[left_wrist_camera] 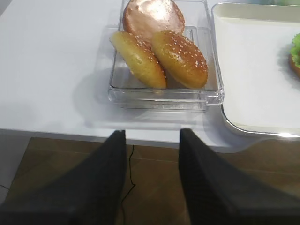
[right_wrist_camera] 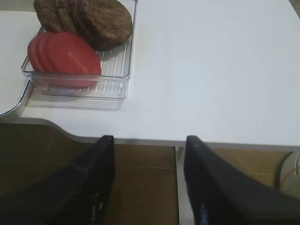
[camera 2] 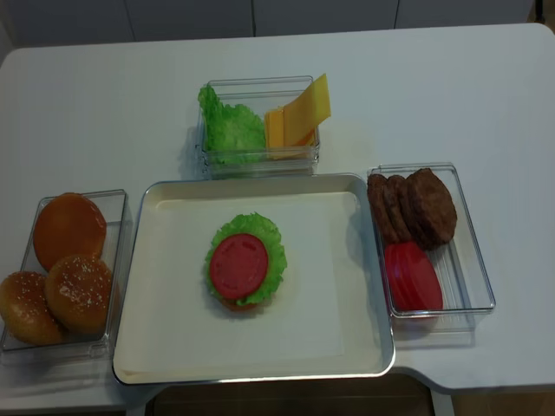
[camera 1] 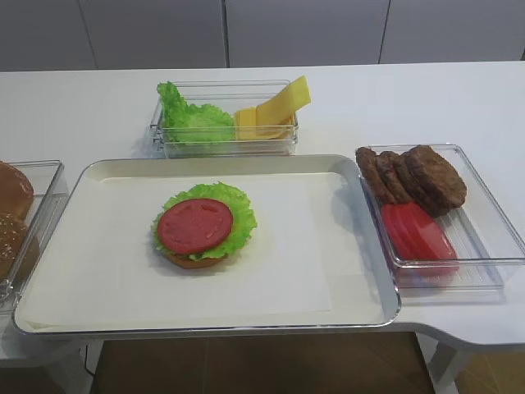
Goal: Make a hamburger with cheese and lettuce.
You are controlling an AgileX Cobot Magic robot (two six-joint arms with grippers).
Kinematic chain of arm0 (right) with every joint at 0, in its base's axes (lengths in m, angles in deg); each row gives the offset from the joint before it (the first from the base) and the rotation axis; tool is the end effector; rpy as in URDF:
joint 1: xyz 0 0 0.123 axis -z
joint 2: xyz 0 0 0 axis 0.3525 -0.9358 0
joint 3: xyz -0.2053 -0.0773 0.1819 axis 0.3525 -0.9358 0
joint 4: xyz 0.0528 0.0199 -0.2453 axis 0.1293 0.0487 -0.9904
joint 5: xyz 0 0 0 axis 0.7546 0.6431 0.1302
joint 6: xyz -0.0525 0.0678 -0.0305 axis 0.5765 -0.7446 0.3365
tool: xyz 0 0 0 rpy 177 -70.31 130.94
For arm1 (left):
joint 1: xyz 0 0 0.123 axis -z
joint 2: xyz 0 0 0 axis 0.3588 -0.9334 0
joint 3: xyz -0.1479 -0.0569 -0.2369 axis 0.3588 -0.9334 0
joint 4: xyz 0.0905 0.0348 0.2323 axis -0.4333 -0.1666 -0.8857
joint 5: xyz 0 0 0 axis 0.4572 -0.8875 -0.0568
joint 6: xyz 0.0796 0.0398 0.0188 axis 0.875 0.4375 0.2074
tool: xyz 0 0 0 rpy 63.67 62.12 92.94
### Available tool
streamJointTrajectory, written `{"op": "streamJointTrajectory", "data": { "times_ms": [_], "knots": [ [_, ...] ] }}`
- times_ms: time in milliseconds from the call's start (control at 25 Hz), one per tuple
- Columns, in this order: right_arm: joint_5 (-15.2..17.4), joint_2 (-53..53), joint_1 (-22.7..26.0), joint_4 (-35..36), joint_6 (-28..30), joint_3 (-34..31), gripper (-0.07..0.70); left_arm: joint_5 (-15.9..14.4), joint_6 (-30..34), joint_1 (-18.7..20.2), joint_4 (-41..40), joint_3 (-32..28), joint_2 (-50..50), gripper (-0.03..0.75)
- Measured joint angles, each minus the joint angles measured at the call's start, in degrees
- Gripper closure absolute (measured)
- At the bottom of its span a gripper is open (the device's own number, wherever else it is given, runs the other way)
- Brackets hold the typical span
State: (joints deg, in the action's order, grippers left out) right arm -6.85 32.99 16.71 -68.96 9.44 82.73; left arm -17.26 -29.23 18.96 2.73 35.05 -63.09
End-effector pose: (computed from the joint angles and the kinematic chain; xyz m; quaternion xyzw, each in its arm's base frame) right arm -0.0098 0.0014 0.2646 -0.0507 0.8745 0.0180 0.4821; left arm -0.0127 0.0058 0.2665 -0.0750 0.8770 0.0161 0.4743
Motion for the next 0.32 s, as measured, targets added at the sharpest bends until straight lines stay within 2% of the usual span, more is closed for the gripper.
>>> {"op": "streamJointTrajectory", "data": {
  "times_ms": [320],
  "knots": [
    [0.0,0.0,0.0,0.1,0.1,0.0,0.266,0.0,0.0,0.0,0.0,0.0,0.0,0.43]
  ]
}}
